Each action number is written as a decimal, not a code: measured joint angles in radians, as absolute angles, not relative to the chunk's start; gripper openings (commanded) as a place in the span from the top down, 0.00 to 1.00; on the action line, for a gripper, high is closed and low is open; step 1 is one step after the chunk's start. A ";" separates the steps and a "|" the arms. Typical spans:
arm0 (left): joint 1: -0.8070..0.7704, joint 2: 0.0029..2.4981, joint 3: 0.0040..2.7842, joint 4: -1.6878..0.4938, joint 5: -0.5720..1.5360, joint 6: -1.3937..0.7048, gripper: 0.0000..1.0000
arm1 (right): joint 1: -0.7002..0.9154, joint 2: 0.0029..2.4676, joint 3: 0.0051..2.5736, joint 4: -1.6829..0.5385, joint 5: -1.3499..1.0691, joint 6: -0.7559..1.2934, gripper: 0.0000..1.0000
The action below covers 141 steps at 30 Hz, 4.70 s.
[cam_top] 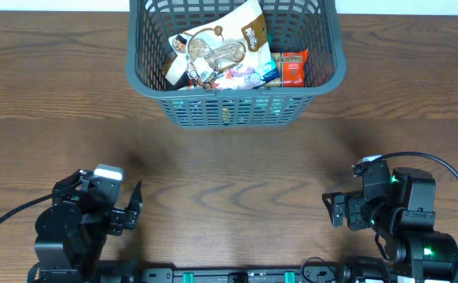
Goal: Pack container
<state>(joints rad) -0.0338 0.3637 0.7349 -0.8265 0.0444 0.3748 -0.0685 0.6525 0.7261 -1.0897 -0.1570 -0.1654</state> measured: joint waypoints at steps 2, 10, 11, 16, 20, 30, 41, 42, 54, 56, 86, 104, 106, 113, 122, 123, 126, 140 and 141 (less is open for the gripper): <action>-0.034 0.364 0.735 -0.826 0.044 0.375 0.01 | -0.068 0.653 0.726 -1.090 -0.157 -0.165 0.01; -0.034 0.364 0.735 -0.826 0.044 0.374 0.01 | -0.065 0.632 0.726 -1.091 -0.152 -0.165 0.01; -0.034 0.364 0.735 -0.826 0.044 0.375 0.01 | -0.061 0.615 0.725 -1.088 -0.152 -0.165 0.01; -0.034 0.364 0.735 -0.826 0.045 0.375 0.01 | -0.030 0.472 0.709 -0.971 -0.165 -0.178 0.01; -0.033 0.363 0.735 -0.826 0.044 0.375 0.01 | -0.003 0.338 0.632 -0.845 -0.173 -0.189 0.01; -0.034 0.363 0.735 -0.827 0.044 0.375 0.01 | 0.056 0.124 0.270 -0.401 -0.174 -0.138 0.01; -0.033 0.363 0.735 -0.827 0.044 0.378 0.01 | 0.097 0.018 0.094 -0.156 -0.057 -0.132 0.01; -0.034 0.363 0.735 -0.827 0.045 0.378 0.01 | 0.097 0.015 0.082 -0.156 -0.045 -0.132 0.01; -0.034 0.363 0.735 -0.827 0.044 0.378 0.01 | 0.098 0.013 0.054 -0.171 0.033 -0.131 0.01; -0.034 0.363 0.735 -0.827 0.045 0.378 0.01 | 0.097 0.013 0.054 -0.171 0.034 -0.131 0.01; -0.034 0.363 0.735 -0.829 0.045 0.378 0.01 | 0.097 0.013 0.054 -0.171 0.034 -0.131 0.01; -0.034 0.029 0.398 -0.556 0.210 0.141 0.01 | 0.097 0.012 0.053 -0.171 0.034 -0.131 0.01; -0.034 0.015 0.340 -0.485 0.211 0.126 0.01 | 0.097 0.012 0.053 -0.171 0.034 -0.131 0.01; -0.034 0.011 0.183 -0.275 0.211 0.103 0.01 | 0.097 0.012 0.053 -0.171 0.034 -0.131 0.01; -0.034 0.012 0.090 -0.204 0.211 0.102 0.01 | 0.097 0.011 0.052 -0.170 0.034 -0.131 0.01; -0.034 0.012 0.090 -0.204 0.211 0.102 0.01 | 0.097 0.011 0.052 -0.170 0.034 -0.131 0.01; -0.034 0.012 0.090 -0.204 0.211 0.102 0.01 | 0.097 0.011 0.052 -0.170 0.034 -0.131 0.01; -0.034 0.012 0.090 -0.204 0.211 0.102 0.02 | 0.097 0.011 0.052 -0.170 0.034 -0.131 0.01; -0.034 0.012 0.090 -0.204 0.211 0.102 0.01 | 0.097 0.011 0.052 -0.170 0.034 -0.131 0.01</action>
<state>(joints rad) -0.0338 0.0120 0.0898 -0.2035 0.2111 0.1017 0.0975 0.0113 0.0525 -0.1696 0.0341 -0.1314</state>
